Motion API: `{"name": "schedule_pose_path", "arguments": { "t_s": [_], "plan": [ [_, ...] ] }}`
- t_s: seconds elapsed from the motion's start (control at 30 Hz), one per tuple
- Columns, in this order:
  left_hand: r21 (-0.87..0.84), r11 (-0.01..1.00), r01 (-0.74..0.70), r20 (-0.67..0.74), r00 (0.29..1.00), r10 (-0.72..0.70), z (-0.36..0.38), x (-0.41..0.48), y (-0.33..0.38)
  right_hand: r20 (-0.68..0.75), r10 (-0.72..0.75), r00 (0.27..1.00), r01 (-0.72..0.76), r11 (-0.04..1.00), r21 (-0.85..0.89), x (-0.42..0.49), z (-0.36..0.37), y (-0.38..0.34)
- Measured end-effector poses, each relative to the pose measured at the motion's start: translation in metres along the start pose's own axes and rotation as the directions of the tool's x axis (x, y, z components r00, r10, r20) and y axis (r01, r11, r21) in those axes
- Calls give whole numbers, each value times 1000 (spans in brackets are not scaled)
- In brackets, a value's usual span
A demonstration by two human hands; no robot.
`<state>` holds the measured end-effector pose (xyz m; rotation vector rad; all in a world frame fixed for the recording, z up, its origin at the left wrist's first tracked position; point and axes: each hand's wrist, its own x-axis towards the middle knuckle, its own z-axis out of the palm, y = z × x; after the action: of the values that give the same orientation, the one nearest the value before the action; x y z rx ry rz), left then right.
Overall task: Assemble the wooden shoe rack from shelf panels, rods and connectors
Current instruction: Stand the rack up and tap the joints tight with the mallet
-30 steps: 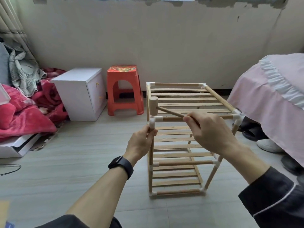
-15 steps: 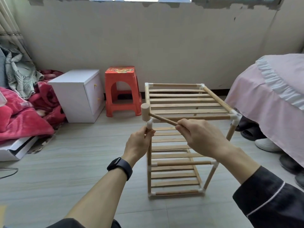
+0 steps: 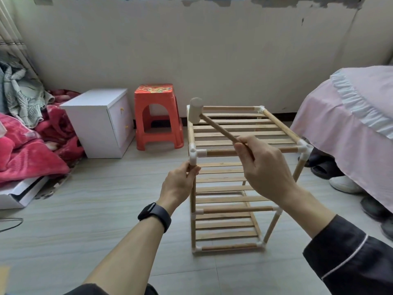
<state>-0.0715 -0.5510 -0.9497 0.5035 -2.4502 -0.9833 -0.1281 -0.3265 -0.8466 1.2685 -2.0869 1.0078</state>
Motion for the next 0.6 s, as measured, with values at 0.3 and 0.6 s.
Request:
{"name": "schedule_pose_path", "arguments": {
  "t_s": [0.3, 0.6],
  "plan": [
    [3, 1000, -4, -1, 1000, 4, -2, -2, 0, 31, 28, 999, -29, 1000, 10, -3, 2, -2],
    [87, 987, 134, -134, 983, -122, -13, 6, -2, 165, 123, 979, -126, 992, 6, -2, -6, 5]
  ]
}}
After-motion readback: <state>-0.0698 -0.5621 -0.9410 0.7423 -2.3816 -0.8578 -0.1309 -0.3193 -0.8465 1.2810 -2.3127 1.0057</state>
